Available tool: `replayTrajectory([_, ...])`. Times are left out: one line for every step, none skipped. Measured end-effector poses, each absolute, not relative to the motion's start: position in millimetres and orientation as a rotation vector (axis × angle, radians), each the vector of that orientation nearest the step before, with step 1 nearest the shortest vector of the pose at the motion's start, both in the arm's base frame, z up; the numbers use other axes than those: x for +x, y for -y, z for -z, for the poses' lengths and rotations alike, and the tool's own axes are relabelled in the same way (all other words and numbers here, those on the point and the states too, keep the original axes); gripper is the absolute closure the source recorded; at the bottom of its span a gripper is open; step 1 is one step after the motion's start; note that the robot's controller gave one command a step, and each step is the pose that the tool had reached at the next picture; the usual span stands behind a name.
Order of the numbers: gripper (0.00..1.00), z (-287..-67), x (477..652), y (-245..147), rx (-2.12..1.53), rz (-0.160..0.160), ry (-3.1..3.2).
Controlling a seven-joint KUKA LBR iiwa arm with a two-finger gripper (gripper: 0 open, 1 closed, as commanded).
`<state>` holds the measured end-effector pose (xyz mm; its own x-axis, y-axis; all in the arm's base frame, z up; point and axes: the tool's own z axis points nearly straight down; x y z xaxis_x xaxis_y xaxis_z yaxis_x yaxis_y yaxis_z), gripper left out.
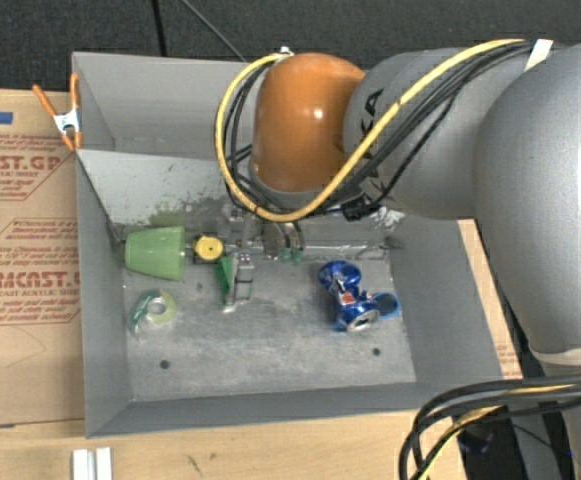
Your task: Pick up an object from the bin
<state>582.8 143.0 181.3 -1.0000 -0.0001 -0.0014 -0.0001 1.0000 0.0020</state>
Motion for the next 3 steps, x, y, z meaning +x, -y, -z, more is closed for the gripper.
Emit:
replayTrajectory([0.0,-78,588.9,-205,0.216,0.004,-3.118])
replayTrajectory([0.0,-71,571.9,-198,0.335,-0.005,-3.119])
replayTrajectory([1.0,-69,570.8,-197,0.335,0.004,-3.123])
